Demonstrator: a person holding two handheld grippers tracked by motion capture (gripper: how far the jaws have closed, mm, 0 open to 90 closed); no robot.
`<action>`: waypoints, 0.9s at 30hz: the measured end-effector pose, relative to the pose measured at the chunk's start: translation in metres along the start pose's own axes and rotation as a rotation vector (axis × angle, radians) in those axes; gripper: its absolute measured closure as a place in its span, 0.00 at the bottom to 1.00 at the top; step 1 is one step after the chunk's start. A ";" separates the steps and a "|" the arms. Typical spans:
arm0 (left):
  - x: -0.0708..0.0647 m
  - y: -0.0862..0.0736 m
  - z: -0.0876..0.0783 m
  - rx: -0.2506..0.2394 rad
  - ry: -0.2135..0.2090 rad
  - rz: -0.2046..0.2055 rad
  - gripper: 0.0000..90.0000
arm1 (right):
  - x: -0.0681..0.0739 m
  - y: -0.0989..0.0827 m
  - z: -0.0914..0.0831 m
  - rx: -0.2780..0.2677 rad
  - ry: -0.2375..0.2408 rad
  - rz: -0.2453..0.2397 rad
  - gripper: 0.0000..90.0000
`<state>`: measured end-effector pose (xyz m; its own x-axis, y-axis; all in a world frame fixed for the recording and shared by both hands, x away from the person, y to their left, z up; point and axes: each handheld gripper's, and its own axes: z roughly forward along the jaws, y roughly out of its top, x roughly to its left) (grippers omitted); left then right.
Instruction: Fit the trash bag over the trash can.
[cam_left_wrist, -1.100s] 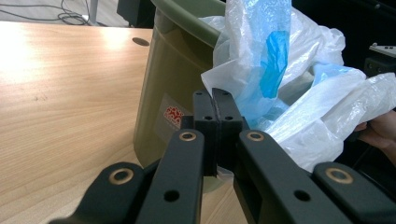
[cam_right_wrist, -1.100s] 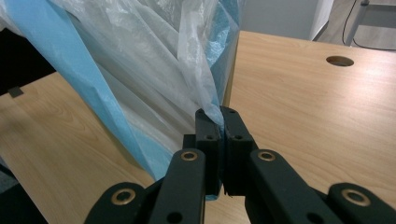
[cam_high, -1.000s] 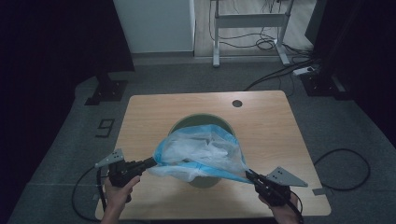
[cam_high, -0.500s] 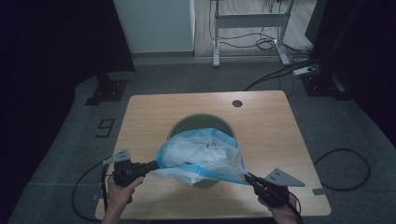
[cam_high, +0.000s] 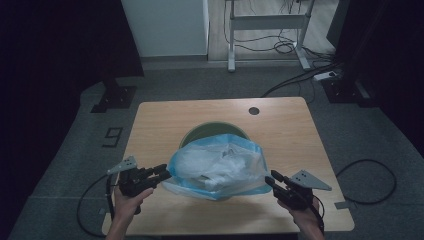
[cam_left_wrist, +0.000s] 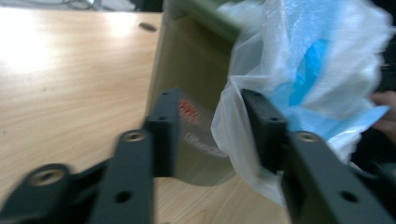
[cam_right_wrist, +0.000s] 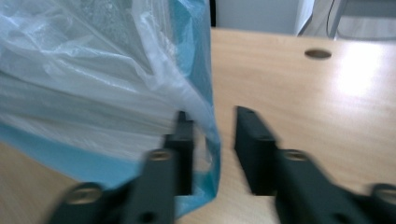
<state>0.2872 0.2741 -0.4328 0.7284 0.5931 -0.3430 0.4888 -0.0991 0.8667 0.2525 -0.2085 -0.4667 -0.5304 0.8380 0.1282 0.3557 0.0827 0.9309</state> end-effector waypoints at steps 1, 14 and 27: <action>-0.001 0.001 -0.003 -0.008 0.003 0.006 0.55 | 0.000 0.001 -0.001 -0.008 0.001 0.001 0.60; -0.015 0.027 -0.021 -0.039 -0.077 0.061 0.25 | 0.007 0.023 -0.012 -0.096 0.071 -0.005 0.52; -0.029 0.042 -0.014 -0.064 -0.003 0.129 0.04 | 0.023 0.037 0.003 -0.089 0.083 -0.056 0.53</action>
<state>0.2797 0.2637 -0.3816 0.7846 0.5765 -0.2283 0.3596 -0.1231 0.9249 0.2563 -0.1843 -0.4303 -0.6108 0.7855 0.0995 0.2561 0.0770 0.9636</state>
